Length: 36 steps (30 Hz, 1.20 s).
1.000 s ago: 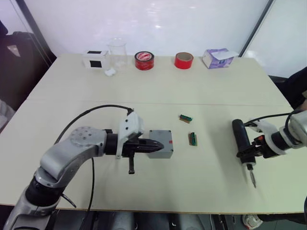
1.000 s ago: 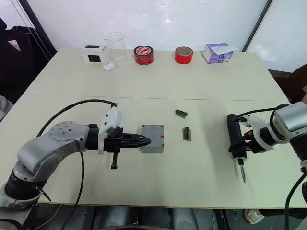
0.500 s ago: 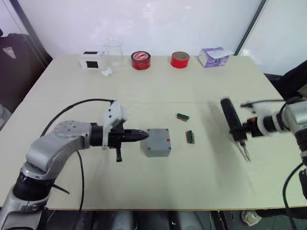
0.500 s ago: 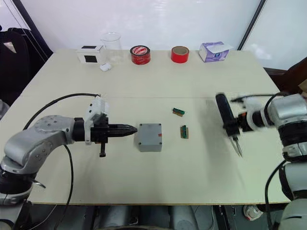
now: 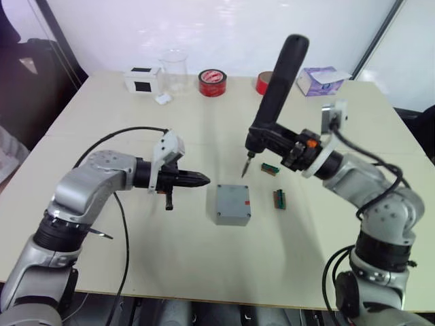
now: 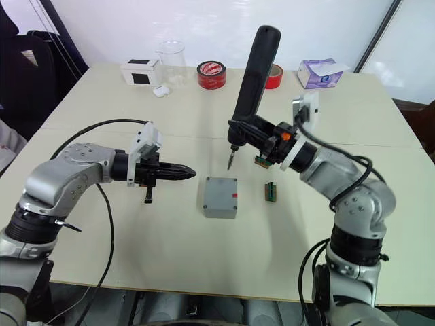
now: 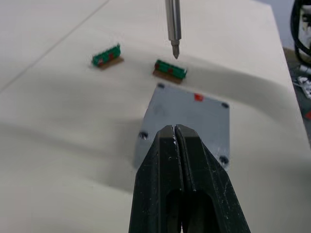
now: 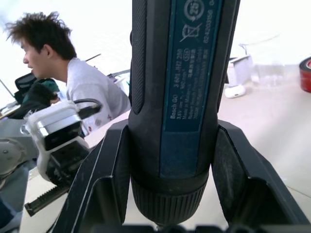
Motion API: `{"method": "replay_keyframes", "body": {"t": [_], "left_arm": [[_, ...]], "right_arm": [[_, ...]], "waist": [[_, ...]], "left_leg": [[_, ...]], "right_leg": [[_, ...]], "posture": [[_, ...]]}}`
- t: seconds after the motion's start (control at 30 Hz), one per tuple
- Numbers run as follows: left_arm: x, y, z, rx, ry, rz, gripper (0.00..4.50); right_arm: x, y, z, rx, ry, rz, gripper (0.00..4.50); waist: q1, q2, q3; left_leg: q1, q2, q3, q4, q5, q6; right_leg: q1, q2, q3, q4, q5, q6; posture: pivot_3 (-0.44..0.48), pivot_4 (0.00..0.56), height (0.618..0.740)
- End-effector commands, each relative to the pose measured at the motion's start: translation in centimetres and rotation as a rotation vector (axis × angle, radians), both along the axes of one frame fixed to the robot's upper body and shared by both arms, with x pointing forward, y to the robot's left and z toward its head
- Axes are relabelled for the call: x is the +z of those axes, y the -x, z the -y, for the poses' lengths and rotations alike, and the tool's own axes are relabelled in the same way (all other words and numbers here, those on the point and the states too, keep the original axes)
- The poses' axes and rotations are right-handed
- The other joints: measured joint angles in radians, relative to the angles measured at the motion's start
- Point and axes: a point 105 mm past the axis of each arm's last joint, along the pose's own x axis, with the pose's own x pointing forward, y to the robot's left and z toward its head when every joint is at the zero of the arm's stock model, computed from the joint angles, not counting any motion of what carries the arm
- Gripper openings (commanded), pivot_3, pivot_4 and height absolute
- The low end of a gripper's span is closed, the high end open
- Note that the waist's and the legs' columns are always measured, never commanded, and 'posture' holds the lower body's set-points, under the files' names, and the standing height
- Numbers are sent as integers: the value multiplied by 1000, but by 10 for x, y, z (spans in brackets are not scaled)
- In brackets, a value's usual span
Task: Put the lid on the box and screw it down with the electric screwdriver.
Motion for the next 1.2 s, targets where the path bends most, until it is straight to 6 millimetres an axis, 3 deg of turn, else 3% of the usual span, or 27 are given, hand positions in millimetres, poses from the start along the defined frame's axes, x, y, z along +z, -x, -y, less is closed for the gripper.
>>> {"method": "replay_keyframes", "body": {"t": [0.03, 0.27, 0.47, 0.6, 1.2], "left_arm": [[4, 3, 11, -73, -29, 63, 0], [-6, 2, 27, -114, -34, 71, 0], [-36, -4, 36, -139, -147, 99, 0], [-45, -8, 41, -146, -146, 92, 0], [-39, -8, 42, -159, -124, 93, 0]], "right_arm": [[13, 7, -3, -31, 14, 133, 1753], [5, 5, -3, -69, 40, 158, 1753], [-2, 2, -2, -84, 66, 151, 1753], [-7, 1, -3, -90, 90, 147, 1753], [-29, -5, 8, -166, 155, 137, 1753]], "waist": [[-2, 0, 0], [-5, 0, 0], [-5, 0, 0], [-4, 0, 0], [-1, 0, 0]], "left_leg": [[0, 0, 0, 0, 0, 0], [2, 1, -1, 0, 0, 0], [2, 1, -1, 0, 0, 0], [2, 1, -1, 0, 0, 0], [3, 1, -2, 2, 0, 0]], "right_leg": [[0, 0, 0, 0, 0, 0], [0, 3, 0, 2, 0, 0], [0, 3, 0, 2, 0, 0], [0, 3, 0, 2, 0, 0], [2, 3, 0, 3, 0, 0]], "posture": [[0, 150, 740], [0, 150, 740], [0, 150, 740], [0, 150, 740], [0, 150, 740]]}}
